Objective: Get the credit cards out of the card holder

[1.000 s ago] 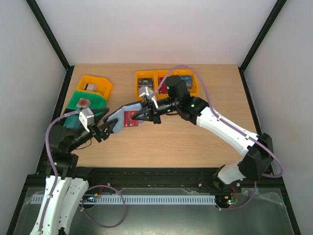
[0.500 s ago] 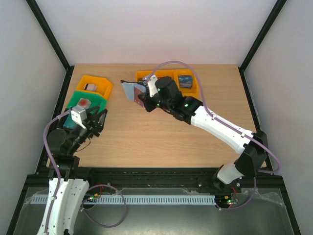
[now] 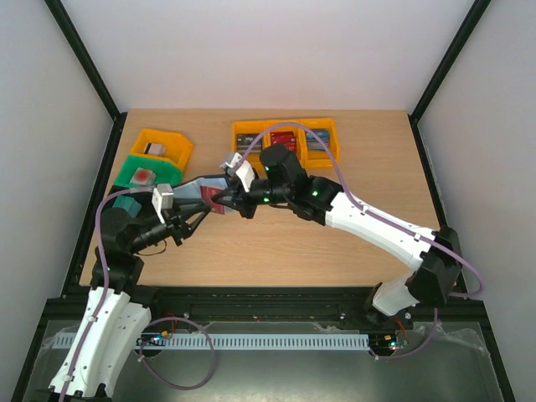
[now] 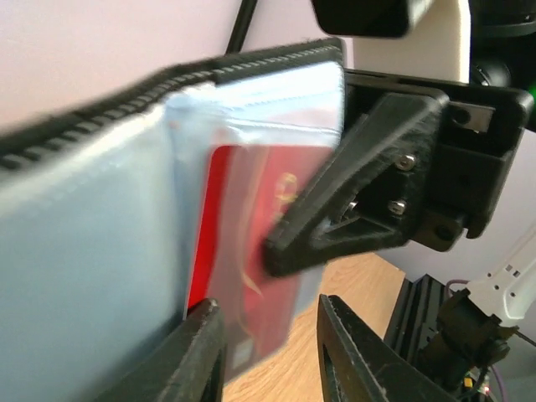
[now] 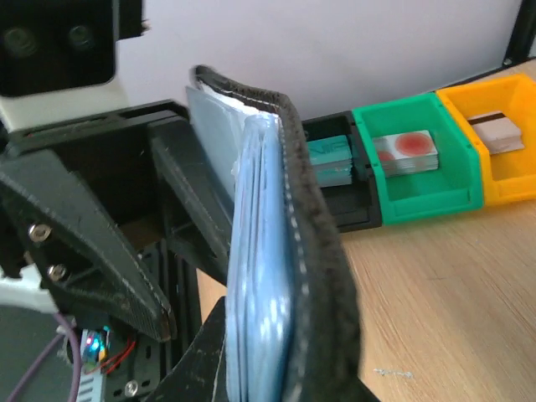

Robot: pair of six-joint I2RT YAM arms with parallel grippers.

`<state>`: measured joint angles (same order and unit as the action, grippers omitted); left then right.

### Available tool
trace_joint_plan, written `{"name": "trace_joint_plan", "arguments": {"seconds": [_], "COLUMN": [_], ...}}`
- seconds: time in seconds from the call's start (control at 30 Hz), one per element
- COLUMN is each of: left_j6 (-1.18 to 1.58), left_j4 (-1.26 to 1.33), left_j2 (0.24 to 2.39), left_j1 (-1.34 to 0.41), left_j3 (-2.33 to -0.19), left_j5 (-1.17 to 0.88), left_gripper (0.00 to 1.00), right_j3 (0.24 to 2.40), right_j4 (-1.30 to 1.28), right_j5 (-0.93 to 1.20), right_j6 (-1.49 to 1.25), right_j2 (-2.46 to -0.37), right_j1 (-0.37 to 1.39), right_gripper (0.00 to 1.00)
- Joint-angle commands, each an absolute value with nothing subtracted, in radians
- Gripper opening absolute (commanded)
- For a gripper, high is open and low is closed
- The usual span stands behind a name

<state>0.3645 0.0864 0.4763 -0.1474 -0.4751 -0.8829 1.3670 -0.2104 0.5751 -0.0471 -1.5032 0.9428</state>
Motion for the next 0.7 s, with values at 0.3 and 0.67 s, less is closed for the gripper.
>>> {"name": "trace_joint_plan", "arguments": {"seconds": [0.3, 0.67], "left_j6": [0.476, 0.366], "left_j4": [0.162, 0.142], "left_j2": [0.471, 0.466], "left_j1": [-0.123, -0.140], "left_j3": [-0.463, -0.495], "left_j5": [-0.970, -1.080], "left_gripper": [0.32, 0.02], "right_j3": [1.290, 1.300], "right_j4": [-0.086, -0.033], "right_j5": [0.961, 0.993], "right_j6": [0.104, 0.063], "right_j2": [-1.353, -1.390], "right_j1": [0.949, 0.950], "right_gripper": [0.02, 0.02]}}
